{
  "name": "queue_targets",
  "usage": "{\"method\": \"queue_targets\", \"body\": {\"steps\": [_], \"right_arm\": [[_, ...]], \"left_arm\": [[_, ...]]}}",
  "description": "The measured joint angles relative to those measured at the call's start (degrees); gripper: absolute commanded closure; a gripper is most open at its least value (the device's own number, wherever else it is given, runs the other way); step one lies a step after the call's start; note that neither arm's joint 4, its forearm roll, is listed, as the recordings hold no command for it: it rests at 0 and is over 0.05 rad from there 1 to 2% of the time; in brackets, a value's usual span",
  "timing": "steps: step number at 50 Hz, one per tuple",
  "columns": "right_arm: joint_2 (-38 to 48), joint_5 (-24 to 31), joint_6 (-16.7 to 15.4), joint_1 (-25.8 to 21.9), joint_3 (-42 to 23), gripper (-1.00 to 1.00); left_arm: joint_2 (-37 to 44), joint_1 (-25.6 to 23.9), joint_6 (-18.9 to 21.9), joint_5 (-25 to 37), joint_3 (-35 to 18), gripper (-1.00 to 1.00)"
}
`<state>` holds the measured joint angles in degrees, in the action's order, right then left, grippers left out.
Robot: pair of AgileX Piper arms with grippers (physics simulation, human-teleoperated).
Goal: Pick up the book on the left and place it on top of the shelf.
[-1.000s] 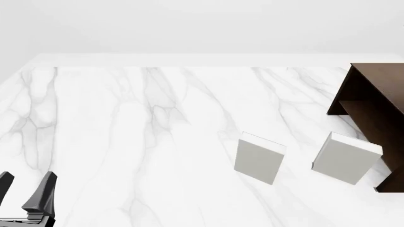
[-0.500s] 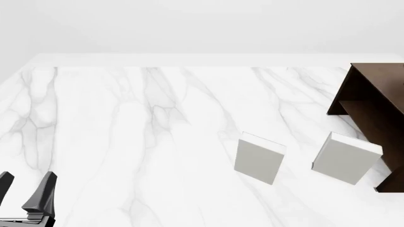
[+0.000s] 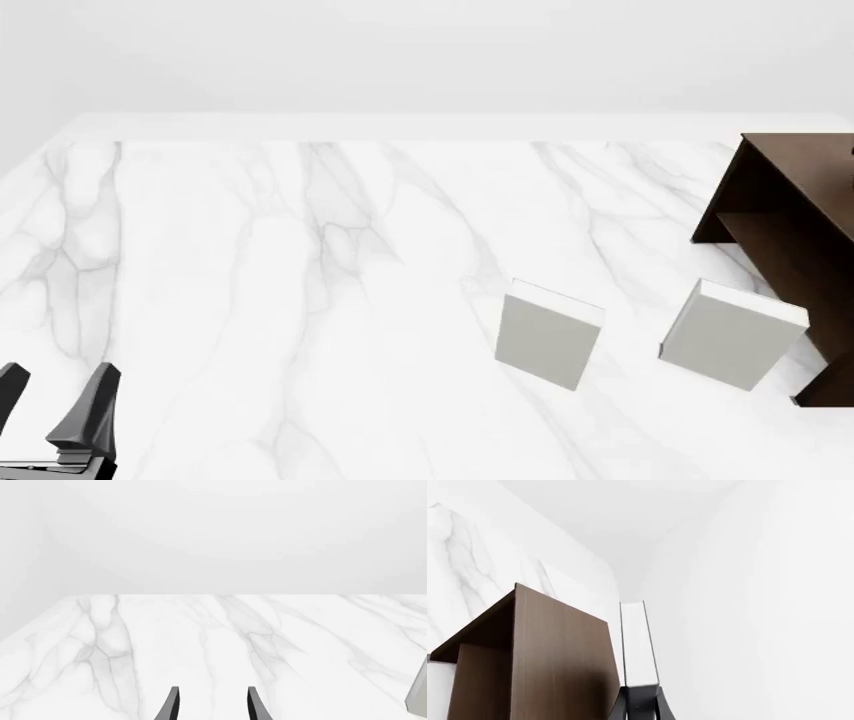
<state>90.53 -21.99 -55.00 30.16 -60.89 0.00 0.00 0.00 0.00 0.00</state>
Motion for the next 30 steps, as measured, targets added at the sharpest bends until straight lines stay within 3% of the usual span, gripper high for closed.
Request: {"method": "queue_targets", "body": {"steps": [22,23,30], "right_arm": [[0.5,-2.4,1.1,0.8,3.2,1.0],[0.5,-2.5,1.1,0.8,3.2,-1.0],[0.7,-2.1,2.2,0.2,3.4,-1.0]], "left_arm": [[0.0,0.0,0.0,0.0,0.0,-1.0],[0.0,0.0,0.0,0.0,0.0,-1.0],[0.0,0.0,0.0,0.0,0.0,-1.0]]}}
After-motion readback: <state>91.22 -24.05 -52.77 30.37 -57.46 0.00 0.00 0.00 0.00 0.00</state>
